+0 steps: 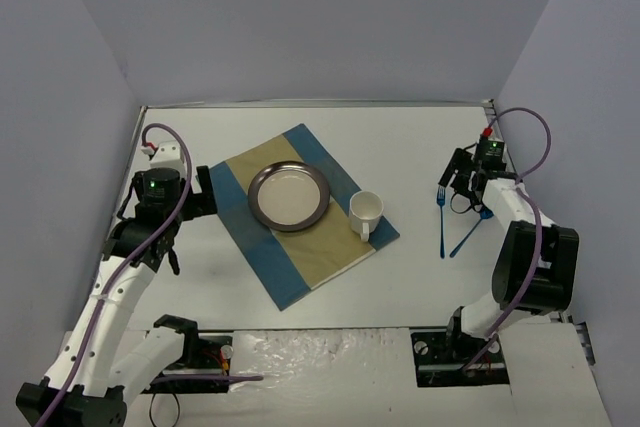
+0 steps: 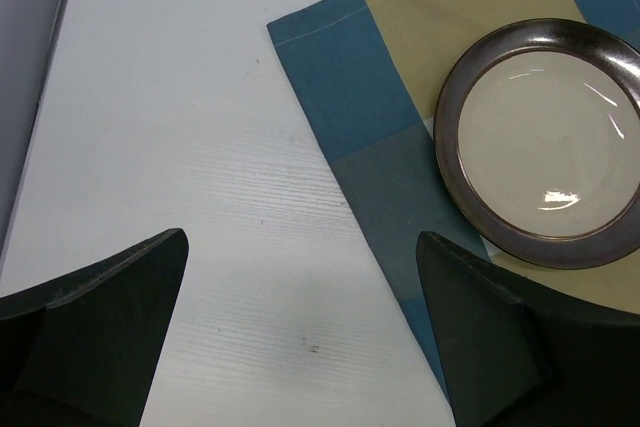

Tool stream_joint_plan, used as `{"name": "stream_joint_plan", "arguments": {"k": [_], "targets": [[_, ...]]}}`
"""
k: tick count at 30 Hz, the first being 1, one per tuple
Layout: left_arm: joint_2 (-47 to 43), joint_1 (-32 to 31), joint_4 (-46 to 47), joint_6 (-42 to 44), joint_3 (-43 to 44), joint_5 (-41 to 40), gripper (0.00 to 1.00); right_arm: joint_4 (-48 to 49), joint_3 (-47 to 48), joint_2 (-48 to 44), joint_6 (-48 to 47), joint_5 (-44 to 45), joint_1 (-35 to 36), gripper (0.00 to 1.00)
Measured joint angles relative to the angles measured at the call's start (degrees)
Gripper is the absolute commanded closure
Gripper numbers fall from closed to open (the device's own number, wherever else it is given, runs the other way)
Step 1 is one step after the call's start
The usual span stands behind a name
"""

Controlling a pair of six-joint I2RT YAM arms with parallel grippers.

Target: Set the dinner table for one person

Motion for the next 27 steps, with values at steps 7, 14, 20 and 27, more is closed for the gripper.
{"name": "stream_joint_plan", "arguments": {"k": [7,14,20,27], "targets": [[-0.7,0.4,0.1,0.0,-0.1,1.7,0.04,5.2,0.1,5.2,-7.9,-5.0,-0.7,0.35],[-0.9,0.4,0.2,0.0,-0.8,2.4,0.04,9.6,0.4,10.5,-15.5,-10.4,-0.7,0.36],[-1.1,0.4,0.2,0.0,-0.9,2.9,0.04,11.9,0.6,13.8,-18.7,-14.5,-1.8,0.42],[-1.1,0.4,0.2,0.0,-0.9,3.4,0.05,12.0,0.6,13.9,-18.0,-12.9,-2.1,0.47]]}}
